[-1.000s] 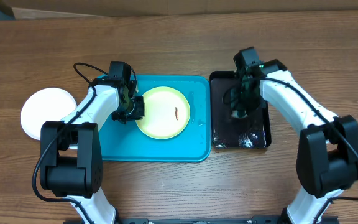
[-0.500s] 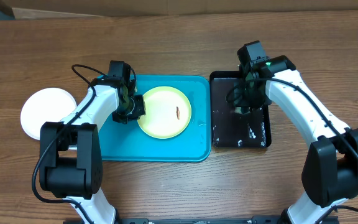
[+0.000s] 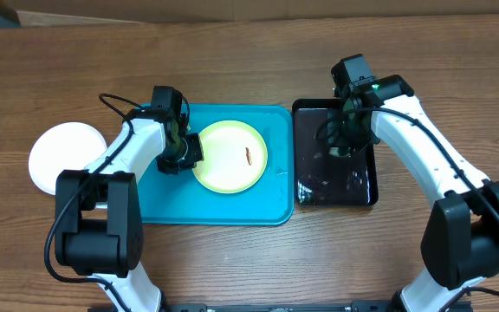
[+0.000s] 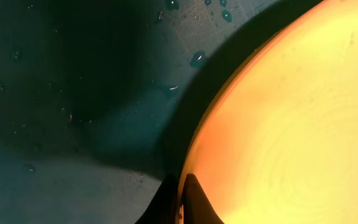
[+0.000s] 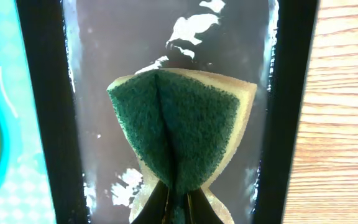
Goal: Clean dirty plates on tray and stack at the side
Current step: 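Grasp the green sponge in the black tray with the right gripper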
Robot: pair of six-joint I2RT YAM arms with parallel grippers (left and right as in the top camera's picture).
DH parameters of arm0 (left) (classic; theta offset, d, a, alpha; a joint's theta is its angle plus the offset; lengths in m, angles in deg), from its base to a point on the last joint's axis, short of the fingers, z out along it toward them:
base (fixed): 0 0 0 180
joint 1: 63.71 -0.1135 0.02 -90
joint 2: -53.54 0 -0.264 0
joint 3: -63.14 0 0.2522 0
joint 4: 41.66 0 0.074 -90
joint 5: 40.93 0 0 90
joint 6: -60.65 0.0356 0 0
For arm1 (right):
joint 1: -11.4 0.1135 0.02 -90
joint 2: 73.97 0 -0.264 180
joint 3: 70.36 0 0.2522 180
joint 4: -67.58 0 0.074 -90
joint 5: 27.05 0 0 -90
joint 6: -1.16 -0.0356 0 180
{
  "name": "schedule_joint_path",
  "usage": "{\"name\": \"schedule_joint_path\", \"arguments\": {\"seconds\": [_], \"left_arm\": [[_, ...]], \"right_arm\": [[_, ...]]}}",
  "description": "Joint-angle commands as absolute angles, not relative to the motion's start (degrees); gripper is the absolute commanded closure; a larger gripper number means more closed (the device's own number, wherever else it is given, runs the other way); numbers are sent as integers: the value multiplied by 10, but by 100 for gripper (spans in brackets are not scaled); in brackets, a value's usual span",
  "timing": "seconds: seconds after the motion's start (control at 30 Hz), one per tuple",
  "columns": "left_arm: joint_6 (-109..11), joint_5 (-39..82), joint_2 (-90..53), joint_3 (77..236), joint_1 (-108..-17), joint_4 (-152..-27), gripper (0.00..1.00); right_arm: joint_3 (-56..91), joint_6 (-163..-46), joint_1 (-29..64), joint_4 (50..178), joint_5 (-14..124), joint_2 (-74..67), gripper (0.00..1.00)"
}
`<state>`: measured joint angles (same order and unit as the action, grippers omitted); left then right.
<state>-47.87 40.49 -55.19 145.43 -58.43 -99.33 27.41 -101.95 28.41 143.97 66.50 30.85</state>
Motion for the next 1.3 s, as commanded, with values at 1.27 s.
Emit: {"name": "schedule_joint_path", "arguments": {"seconds": [1.27], "left_arm": [[-491,400,-551,1490,-573,-1036,96]], "right_arm": [[278,-948,290,1450,591,270,96]]}}
